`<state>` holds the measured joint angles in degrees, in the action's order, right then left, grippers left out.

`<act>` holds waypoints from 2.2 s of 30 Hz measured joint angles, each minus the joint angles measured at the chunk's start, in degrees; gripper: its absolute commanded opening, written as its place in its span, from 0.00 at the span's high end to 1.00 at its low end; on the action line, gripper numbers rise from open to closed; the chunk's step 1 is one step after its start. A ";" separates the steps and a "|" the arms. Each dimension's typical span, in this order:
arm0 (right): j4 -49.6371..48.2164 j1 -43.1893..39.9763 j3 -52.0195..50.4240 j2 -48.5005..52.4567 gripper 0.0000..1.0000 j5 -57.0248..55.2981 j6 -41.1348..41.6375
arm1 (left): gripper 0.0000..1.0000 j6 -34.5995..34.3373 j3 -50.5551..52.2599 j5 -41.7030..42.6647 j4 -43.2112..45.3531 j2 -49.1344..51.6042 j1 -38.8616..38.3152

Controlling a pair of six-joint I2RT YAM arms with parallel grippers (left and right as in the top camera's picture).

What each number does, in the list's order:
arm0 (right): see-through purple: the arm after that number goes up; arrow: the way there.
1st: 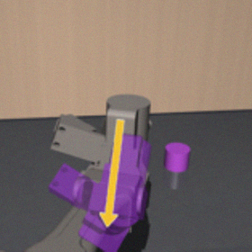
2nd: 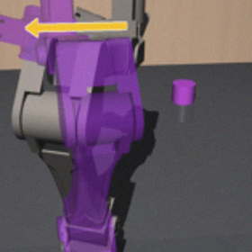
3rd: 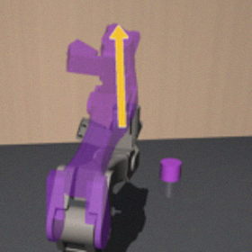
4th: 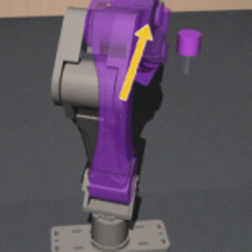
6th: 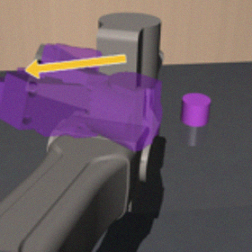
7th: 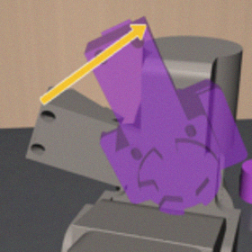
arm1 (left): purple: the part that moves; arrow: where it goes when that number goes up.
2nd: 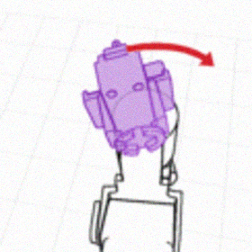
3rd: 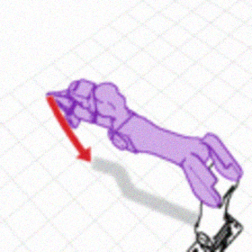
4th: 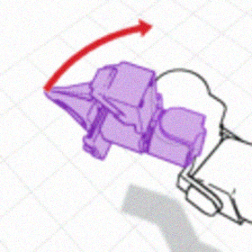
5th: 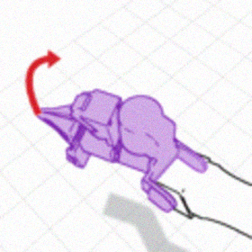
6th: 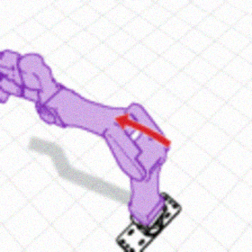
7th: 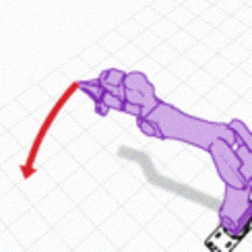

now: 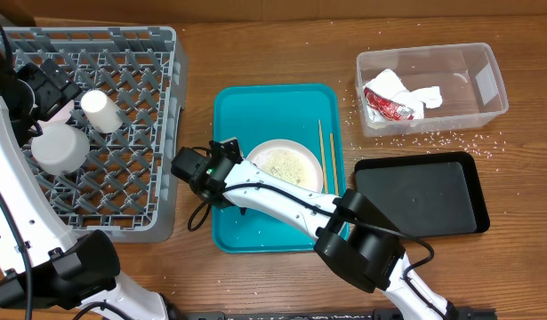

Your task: Sort waste into correct bins and load items into the dishwasher

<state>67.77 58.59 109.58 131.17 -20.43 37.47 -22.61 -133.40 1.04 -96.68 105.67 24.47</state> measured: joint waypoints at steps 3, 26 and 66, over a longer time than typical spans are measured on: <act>2.05 0.00 1.44 0.04 0.96 -1.25 -0.02 | 0.00 0.00 0.00 0.00 0.00 0.00 0.00; 22.73 -0.81 8.70 0.59 0.96 -13.00 9.81 | 0.00 0.00 0.00 0.00 0.00 0.00 0.00; 22.84 -48.43 9.68 -11.67 0.97 3.50 31.34 | 0.00 0.00 0.00 0.00 0.00 0.00 0.00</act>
<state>90.61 10.15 119.26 119.50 -16.93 68.82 -22.61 -133.40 1.04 -96.68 105.67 24.47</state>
